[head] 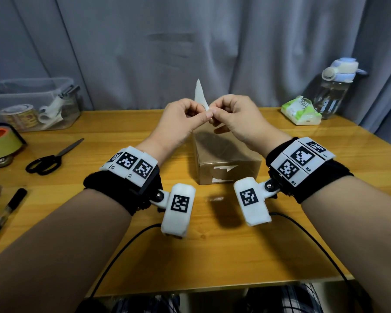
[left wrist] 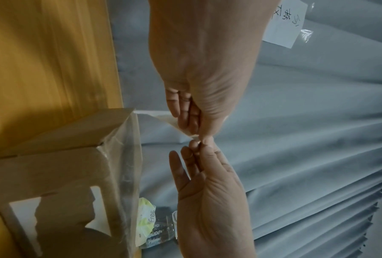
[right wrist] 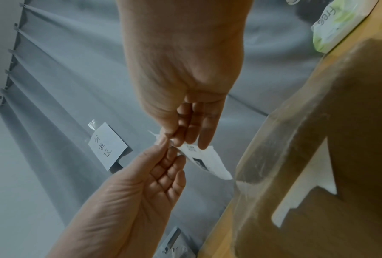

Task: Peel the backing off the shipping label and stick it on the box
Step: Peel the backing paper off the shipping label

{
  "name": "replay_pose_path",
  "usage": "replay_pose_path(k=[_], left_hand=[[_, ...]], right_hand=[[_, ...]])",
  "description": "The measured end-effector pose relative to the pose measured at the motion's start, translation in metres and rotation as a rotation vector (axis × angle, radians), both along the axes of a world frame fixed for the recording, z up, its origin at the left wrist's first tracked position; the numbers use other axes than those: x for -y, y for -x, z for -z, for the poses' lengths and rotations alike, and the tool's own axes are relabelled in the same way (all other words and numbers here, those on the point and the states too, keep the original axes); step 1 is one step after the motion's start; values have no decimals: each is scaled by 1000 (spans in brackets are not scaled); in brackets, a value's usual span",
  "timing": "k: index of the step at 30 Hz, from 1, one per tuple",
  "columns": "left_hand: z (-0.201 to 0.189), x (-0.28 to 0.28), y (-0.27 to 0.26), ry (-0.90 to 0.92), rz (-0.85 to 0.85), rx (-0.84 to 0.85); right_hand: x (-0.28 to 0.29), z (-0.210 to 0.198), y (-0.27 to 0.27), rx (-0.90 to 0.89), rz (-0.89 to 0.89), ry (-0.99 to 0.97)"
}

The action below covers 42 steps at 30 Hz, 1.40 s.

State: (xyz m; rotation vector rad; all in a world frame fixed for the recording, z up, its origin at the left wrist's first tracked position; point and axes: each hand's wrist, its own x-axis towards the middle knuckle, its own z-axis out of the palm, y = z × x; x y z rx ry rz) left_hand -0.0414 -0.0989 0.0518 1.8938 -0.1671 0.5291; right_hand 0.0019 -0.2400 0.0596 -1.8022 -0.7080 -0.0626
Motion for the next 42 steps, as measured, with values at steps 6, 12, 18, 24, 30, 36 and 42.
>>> replay_pose_path(k=[6, 12, 18, 24, 30, 36, 42], left_hand=[[-6, 1, -1, 2, -20, -9], [-10, -7, -12, 57, -49, -50], [-30, -15, -34, 100, -9, -11], [-35, -22, -53, 100, 58, -32], [-28, -24, -57, 35, 37, -60], [-26, -29, -60, -45, 42, -133], [-27, -42, -63, -152, 21, -167]], right_hand=[[5, -8, -4, 1, -72, 40], [4, -16, -18, -23, -137, 58], [-3, -39, -47, -32, -101, 58], [-7, -45, -70, -124, -158, -39], [-12, -36, -77, -24, -167, 48], [-8, -30, -82, -60, -178, 19], [-3, -25, -86, -170, -169, 5]])
